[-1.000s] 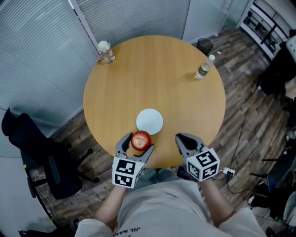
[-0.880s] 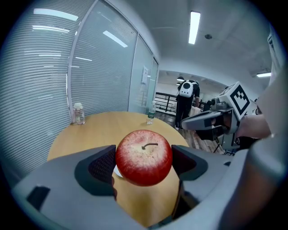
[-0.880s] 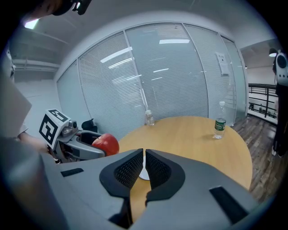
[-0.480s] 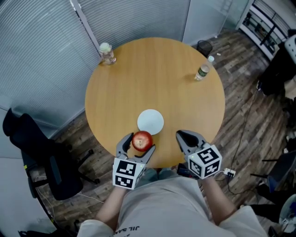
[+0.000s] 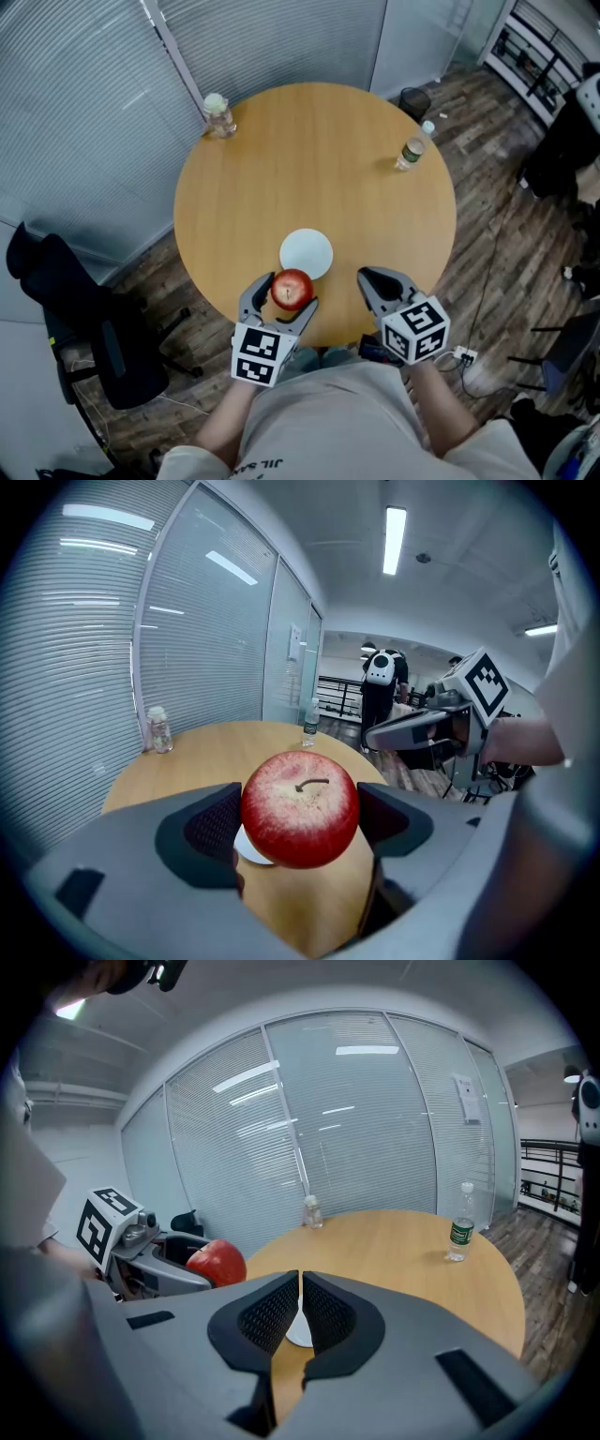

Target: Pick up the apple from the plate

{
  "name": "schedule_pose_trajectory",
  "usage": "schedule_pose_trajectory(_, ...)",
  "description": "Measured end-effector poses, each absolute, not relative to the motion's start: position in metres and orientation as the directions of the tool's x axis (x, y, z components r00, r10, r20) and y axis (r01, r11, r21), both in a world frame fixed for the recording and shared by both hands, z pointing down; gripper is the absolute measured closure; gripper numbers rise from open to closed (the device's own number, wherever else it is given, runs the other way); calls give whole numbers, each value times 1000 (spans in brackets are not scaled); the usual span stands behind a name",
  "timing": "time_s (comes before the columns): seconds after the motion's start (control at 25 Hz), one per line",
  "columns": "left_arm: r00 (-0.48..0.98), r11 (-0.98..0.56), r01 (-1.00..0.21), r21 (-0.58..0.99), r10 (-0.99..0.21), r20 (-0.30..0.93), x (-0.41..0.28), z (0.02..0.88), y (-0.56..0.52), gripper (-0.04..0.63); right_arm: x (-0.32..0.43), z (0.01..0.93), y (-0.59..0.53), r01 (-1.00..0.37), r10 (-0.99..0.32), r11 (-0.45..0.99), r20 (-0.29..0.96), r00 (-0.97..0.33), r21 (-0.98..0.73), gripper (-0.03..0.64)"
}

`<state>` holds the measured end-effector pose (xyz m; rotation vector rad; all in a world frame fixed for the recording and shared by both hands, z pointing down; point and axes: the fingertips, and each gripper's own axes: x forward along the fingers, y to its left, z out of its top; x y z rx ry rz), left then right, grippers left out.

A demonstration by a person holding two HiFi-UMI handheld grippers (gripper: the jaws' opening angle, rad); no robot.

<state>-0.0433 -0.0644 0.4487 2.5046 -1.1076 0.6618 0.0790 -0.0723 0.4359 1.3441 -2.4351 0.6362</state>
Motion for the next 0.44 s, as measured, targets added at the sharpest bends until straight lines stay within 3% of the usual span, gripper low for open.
schedule_pose_trajectory(0.44, 587, -643, -759, 105, -604, 539, -46, 451, -63, 207, 71, 432, -71, -833, -722, 483, 414, -554, -272, 580)
